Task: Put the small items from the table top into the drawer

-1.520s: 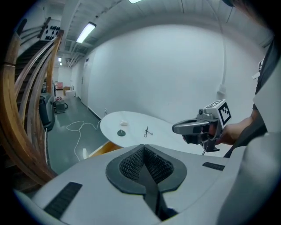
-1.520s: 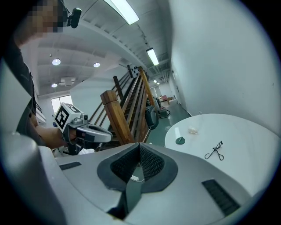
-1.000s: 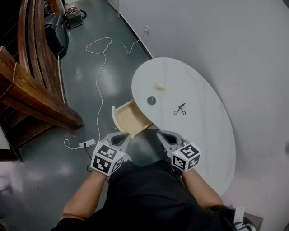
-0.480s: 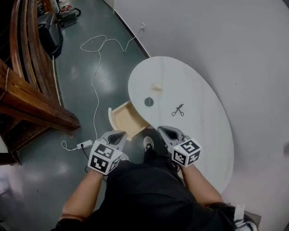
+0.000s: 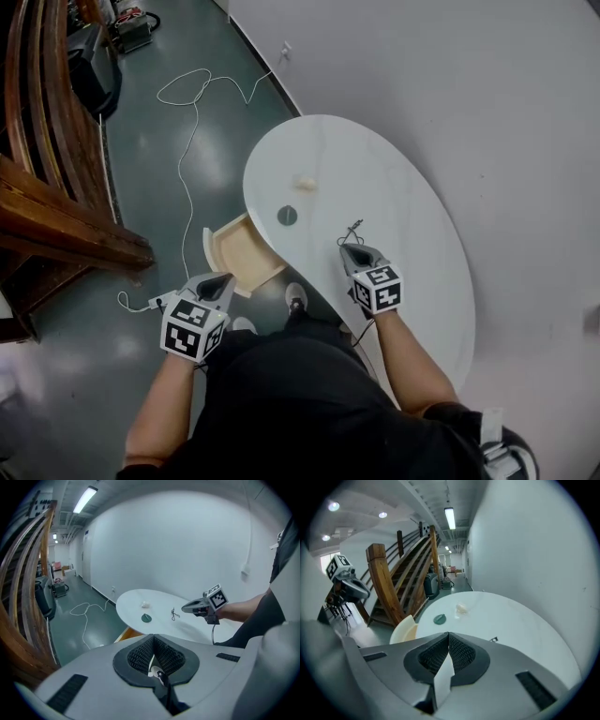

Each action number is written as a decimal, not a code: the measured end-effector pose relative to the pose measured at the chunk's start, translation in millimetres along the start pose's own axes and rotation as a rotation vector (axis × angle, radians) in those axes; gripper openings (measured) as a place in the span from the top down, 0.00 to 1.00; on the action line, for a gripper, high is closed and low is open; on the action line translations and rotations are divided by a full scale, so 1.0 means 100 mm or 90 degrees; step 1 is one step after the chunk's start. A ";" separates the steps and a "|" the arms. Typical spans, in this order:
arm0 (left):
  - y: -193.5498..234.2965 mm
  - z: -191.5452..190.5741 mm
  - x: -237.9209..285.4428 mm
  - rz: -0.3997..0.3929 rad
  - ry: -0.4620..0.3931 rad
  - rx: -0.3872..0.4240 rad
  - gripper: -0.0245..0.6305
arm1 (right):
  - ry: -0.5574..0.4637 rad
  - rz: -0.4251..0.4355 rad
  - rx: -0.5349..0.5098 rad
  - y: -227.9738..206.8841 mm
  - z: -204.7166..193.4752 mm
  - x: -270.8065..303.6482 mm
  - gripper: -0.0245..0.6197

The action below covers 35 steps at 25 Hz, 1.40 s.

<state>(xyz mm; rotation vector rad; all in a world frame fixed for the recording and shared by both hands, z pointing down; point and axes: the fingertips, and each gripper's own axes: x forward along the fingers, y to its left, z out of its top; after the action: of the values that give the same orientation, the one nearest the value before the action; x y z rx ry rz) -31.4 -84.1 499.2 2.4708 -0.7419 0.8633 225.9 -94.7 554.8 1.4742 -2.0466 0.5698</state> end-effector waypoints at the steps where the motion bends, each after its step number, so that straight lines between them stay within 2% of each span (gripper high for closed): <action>1: 0.00 0.02 0.01 0.004 -0.001 -0.006 0.94 | 0.019 -0.016 -0.014 -0.14 -0.07 0.04 0.96; 6: -0.01 0.05 0.01 0.022 0.005 -0.020 0.94 | 0.102 -0.052 -0.064 -0.65 -0.38 0.28 0.95; 9: -0.01 0.03 -0.01 0.037 0.007 -0.029 0.94 | 0.132 -0.048 -0.077 -0.77 -0.51 0.40 0.88; 15: -0.02 0.04 -0.03 0.054 0.008 -0.043 0.94 | 0.167 -0.033 -0.084 -0.88 -0.63 0.59 0.88; 19: -0.04 0.06 -0.02 0.051 0.004 -0.058 0.94 | 0.177 -0.025 -0.069 -0.92 -0.72 0.64 0.88; 27: -0.01 0.06 -0.04 0.060 -0.005 -0.076 0.94 | 0.187 -0.011 -0.095 -0.92 -0.66 0.70 0.88; 31: -0.02 0.05 -0.05 0.059 -0.011 -0.080 0.94 | 0.191 0.006 -0.087 -0.86 -0.69 0.70 0.93; 35: 0.00 0.01 -0.06 0.057 -0.012 -0.081 0.94 | 0.175 -0.002 -0.074 -0.84 -0.65 0.68 0.93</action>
<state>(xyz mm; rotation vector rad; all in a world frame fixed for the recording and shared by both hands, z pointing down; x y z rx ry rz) -35.3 -83.1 494.3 2.3513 -0.8925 0.8002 301.2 -129.1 650.2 1.2570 -1.8318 0.6049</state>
